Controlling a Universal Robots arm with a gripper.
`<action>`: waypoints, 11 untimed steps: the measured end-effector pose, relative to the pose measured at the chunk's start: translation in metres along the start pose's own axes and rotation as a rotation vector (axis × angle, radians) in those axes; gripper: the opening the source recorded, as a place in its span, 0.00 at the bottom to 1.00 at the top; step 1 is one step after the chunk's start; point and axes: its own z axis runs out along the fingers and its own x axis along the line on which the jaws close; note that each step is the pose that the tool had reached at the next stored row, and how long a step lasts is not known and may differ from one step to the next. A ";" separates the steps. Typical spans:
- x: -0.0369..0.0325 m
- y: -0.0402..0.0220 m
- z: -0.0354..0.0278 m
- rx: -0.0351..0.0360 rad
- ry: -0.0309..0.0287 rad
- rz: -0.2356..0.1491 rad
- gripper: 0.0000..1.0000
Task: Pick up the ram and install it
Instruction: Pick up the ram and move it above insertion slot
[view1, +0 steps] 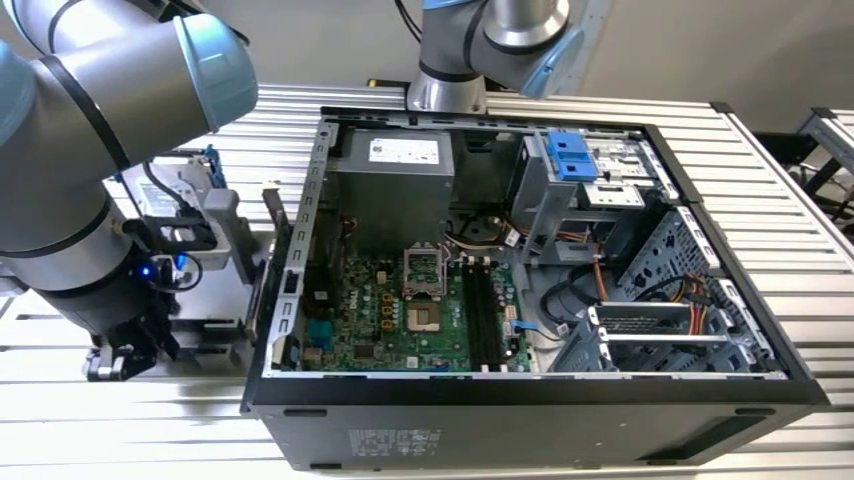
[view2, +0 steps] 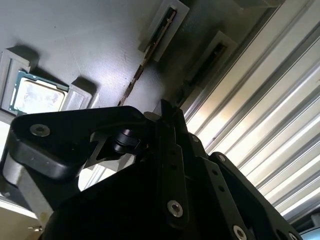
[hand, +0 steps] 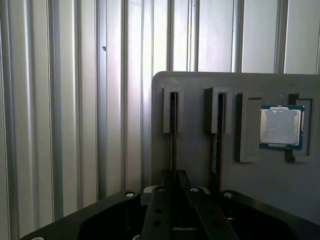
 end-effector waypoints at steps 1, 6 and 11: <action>0.0000 0.0000 0.0000 0.0000 -0.0001 0.000 0.00; 0.0000 0.0000 0.0000 0.0000 -0.0001 0.000 0.00; 0.0000 0.0000 -0.0001 0.0000 -0.0001 0.000 0.00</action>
